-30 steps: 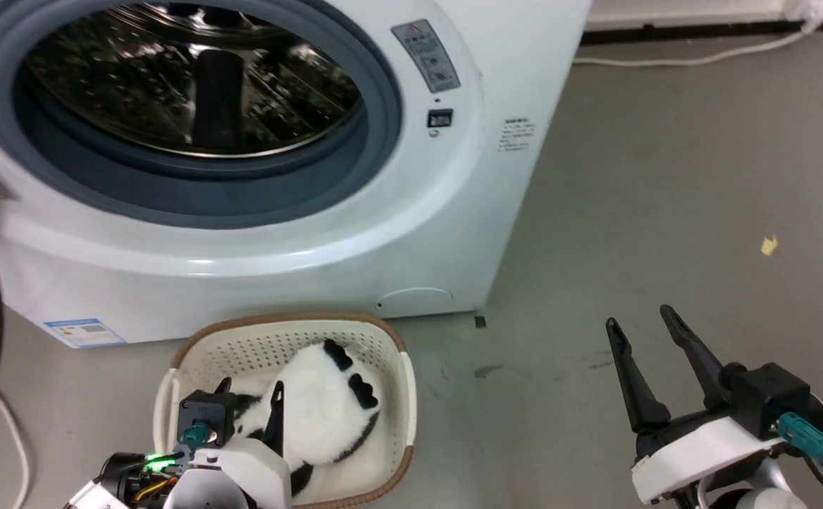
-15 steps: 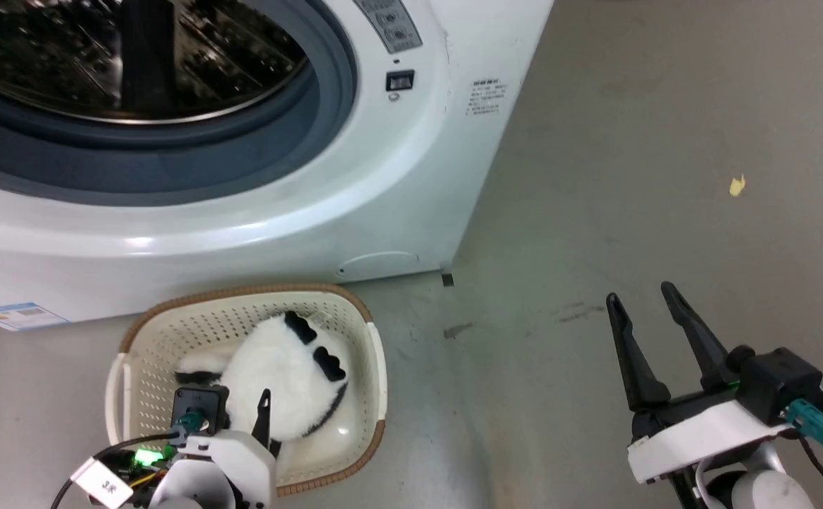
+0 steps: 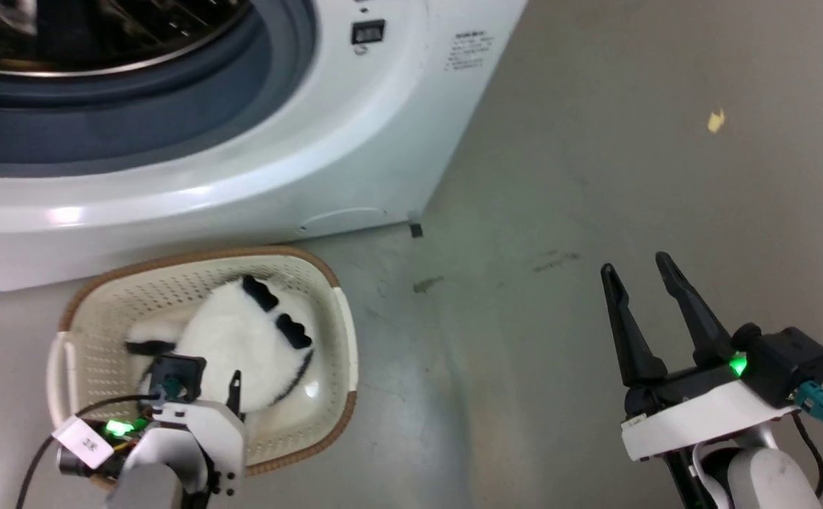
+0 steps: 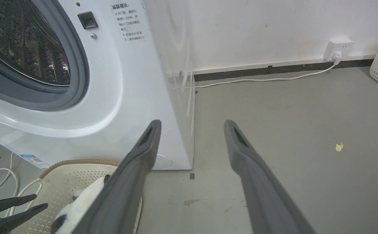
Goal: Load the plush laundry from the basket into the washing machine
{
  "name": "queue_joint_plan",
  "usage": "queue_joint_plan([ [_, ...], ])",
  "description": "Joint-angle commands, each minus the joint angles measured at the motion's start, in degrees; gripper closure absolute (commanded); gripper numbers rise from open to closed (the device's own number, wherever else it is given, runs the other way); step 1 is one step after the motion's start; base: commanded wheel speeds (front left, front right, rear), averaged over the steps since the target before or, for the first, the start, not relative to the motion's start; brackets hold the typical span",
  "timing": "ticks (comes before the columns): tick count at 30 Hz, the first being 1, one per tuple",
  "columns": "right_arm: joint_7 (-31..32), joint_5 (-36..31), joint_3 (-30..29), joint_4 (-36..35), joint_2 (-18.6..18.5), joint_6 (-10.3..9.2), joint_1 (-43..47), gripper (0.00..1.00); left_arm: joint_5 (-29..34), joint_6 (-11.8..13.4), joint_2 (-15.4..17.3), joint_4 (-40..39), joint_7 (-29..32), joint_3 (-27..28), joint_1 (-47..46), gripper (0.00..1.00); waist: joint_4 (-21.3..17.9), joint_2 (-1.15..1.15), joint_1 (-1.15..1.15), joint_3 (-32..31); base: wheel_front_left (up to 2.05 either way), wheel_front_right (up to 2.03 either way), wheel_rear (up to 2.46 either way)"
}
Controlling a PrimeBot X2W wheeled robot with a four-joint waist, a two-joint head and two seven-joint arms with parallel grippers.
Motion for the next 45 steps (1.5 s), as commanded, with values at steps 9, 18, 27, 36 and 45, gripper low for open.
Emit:
queue_joint_plan([
  [9,-1.57,3.50,1.41,-0.37,0.06,-0.04,-2.94,0.00,0.97,-1.23,4.45,5.45,4.15,-3.31,-4.63,0.00,-4.16,0.00,0.00,6.16,0.00,0.00,0.00],
  [18,-2.65,6.04,1.81,-0.95,0.06,-0.04,-3.84,0.00,1.20,-1.14,7.80,8.04,7.29,-5.33,-10.38,0.00,-5.84,0.00,0.00,11.47,0.00,0.00,0.00],
  [27,-3.73,7.90,1.54,-1.79,0.07,-0.04,-4.74,0.00,1.98,-1.74,10.71,12.17,11.37,-8.37,-16.42,0.00,-7.36,0.00,0.00,16.44,0.00,0.00,0.00],
  [36,-4.80,9.78,2.03,-2.09,0.08,-0.05,-5.87,0.00,1.85,-0.59,12.65,16.67,13.06,-10.46,-21.28,0.00,-9.04,0.00,0.00,20.78,0.00,0.00,0.00],
  [45,-5.88,10.20,2.82,-0.90,0.08,-0.05,-7.86,0.00,-1.76,0.33,13.14,22.35,8.67,-10.22,-21.39,1.00,-12.15,0.00,0.00,20.94,0.00,0.00,0.00],
])
